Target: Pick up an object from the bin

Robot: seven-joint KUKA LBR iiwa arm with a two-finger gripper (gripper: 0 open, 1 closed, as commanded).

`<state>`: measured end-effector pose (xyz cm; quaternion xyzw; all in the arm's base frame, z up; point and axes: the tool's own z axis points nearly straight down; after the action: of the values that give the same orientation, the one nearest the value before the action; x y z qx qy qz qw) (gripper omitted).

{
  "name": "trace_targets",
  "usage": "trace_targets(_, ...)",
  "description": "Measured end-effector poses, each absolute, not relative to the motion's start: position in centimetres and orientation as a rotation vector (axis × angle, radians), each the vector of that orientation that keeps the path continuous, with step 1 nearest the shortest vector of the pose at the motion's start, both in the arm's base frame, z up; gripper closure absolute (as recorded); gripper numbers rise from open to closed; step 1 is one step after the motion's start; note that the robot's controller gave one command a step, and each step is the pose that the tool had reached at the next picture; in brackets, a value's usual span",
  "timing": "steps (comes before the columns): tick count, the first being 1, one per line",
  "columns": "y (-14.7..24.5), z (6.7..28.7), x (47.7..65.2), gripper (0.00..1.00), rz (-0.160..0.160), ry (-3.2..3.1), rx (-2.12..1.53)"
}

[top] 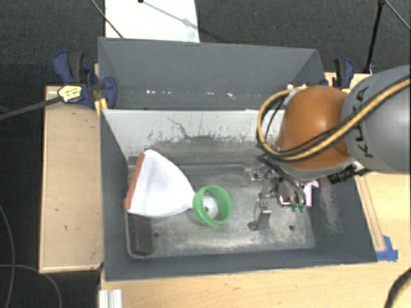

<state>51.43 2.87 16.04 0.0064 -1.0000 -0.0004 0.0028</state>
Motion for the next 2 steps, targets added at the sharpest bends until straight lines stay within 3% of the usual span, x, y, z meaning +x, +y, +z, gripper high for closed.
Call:
trace_targets(1, 2.9, 16.5, 51.6, 0.0, -0.001, -3.144, 0.019)
trace_targets(2, 7.7, 11.1, 52.5, 0.0, -0.002, -3.148, 0.012)
